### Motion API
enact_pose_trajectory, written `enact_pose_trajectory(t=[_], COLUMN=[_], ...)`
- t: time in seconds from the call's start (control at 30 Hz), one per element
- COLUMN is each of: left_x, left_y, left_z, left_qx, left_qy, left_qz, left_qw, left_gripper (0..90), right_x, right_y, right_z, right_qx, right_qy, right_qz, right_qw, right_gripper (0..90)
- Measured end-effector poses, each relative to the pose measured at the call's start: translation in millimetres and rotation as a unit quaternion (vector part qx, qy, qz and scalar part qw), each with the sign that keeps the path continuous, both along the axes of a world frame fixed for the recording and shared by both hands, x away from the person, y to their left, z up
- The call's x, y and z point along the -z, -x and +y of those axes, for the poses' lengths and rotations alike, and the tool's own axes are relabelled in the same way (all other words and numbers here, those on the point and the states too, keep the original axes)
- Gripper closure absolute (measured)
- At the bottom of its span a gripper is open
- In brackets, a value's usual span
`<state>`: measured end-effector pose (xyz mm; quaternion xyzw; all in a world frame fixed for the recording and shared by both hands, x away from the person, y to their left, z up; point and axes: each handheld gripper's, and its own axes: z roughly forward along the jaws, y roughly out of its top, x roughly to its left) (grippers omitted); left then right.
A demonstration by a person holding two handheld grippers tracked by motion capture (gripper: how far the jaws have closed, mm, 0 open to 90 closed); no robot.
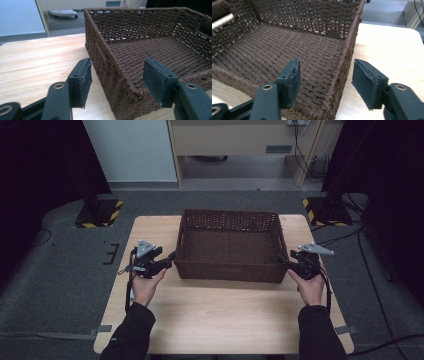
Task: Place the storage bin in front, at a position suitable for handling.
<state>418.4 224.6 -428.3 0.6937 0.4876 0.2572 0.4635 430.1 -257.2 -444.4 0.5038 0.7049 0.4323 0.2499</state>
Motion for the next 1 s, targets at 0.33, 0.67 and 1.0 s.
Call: enact_pose_trajectory(t=[0.33,0.67,1.0], left_x=[18.6,18.7,16.9], left_y=[-14.3,-3.4,-1.0], left_z=[-18.7,-10.0,-6.4], left_qx=[0.011,0.012,0.008], left_qy=[0.003,0.016,-0.011], left_qz=[0.045,0.044,0.037], left_qw=[0.9989,0.9988,0.9992], left_gripper=[62.0,68.7,64.1], right_x=[6.8,5.9,2.8], right_y=[-2.9,6.7,17.5], right_z=[-1.0,2.0,3.9], right_qx=[-0.004,-0.007,-0.020], right_qy=[0.001,0.006,0.022], right_qz=[0.015,0.020,0.012], right_qw=[0.9999,0.9998,0.9995], right_gripper=[59.4,61.6,57.2])
